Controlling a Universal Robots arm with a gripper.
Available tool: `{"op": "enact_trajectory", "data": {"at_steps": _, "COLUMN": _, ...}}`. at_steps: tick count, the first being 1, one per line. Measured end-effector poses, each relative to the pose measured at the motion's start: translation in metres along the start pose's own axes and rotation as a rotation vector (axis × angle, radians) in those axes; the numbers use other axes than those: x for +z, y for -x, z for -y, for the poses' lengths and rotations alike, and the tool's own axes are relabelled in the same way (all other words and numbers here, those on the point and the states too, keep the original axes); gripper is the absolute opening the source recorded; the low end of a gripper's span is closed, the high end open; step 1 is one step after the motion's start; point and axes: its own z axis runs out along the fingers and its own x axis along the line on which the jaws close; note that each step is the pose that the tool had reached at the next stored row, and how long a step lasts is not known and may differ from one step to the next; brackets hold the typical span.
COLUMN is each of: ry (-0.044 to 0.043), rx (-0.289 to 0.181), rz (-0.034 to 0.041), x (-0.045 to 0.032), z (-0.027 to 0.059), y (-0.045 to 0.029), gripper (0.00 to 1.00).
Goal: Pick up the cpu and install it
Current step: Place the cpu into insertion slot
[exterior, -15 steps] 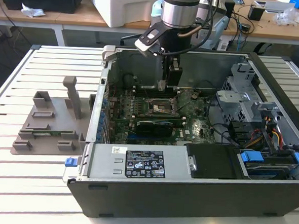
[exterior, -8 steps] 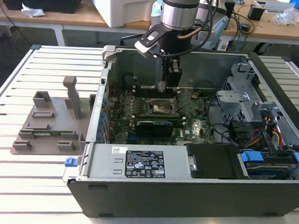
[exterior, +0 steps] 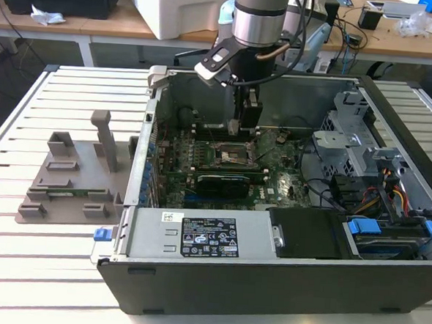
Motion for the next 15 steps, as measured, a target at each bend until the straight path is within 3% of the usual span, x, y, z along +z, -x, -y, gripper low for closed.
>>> {"op": "enact_trajectory", "data": {"at_steps": 9, "ry": -0.0001, "rx": 0.000, "rz": 0.0005, "x": 0.0209, "z": -0.0001, "y": -0.0007, "gripper": 0.55}}
{"op": "enact_trajectory", "data": {"at_steps": 15, "ry": -0.0001, "rx": 0.001, "rz": 0.0014, "x": 0.0251, "z": 0.0021, "y": -0.0009, "gripper": 0.55}}
